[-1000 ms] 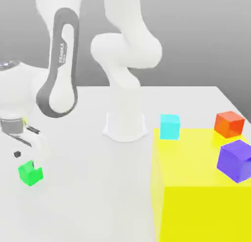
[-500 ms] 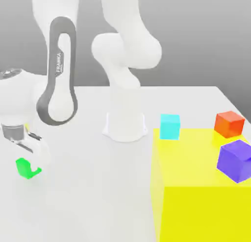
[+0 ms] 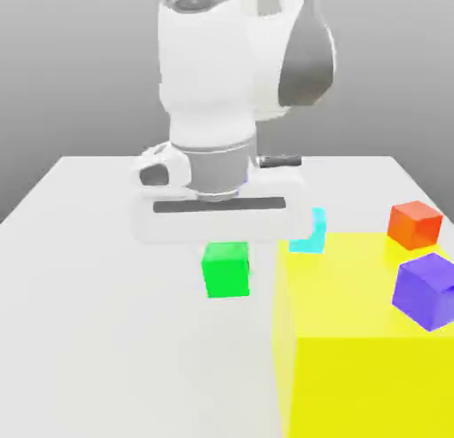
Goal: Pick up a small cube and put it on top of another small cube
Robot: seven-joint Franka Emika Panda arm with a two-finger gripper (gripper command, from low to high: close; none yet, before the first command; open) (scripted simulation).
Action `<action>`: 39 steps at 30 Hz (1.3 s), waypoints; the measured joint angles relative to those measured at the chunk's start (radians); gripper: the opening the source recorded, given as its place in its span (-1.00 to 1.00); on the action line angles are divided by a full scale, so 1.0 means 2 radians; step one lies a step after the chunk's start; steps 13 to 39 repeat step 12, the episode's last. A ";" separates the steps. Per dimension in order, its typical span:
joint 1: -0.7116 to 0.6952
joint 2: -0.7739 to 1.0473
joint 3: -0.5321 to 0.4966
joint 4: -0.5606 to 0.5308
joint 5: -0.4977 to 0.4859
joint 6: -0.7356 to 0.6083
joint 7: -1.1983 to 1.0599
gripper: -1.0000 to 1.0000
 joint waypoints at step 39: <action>0.108 -0.038 0.139 0.002 0.010 -0.041 0.077 1.00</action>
